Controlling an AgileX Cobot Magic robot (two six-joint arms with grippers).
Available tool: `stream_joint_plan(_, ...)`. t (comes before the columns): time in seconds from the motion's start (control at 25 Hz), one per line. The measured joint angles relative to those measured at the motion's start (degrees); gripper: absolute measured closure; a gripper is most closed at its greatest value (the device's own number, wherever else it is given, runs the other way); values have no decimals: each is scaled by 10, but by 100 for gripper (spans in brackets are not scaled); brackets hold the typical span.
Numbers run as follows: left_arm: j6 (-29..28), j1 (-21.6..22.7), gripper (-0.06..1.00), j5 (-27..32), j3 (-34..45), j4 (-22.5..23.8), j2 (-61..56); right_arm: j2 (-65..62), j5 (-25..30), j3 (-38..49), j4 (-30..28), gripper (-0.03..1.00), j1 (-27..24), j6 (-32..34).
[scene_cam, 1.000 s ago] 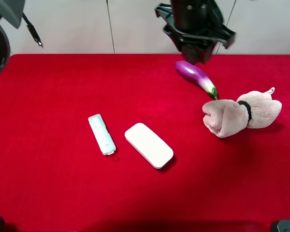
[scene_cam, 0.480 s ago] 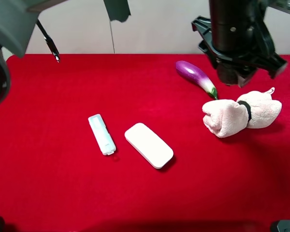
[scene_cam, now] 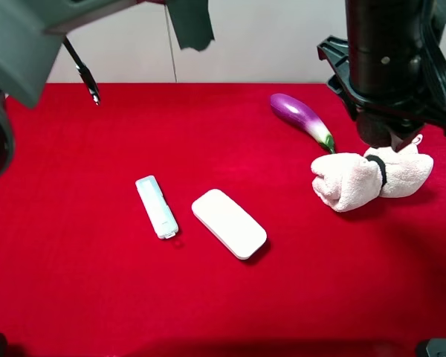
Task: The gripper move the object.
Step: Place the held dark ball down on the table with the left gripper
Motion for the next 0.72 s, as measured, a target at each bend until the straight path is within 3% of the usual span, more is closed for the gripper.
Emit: stream_joint_plan(0.72,1,-32,35,-22,0,-31,74,0,0,0,0,27,0,0)
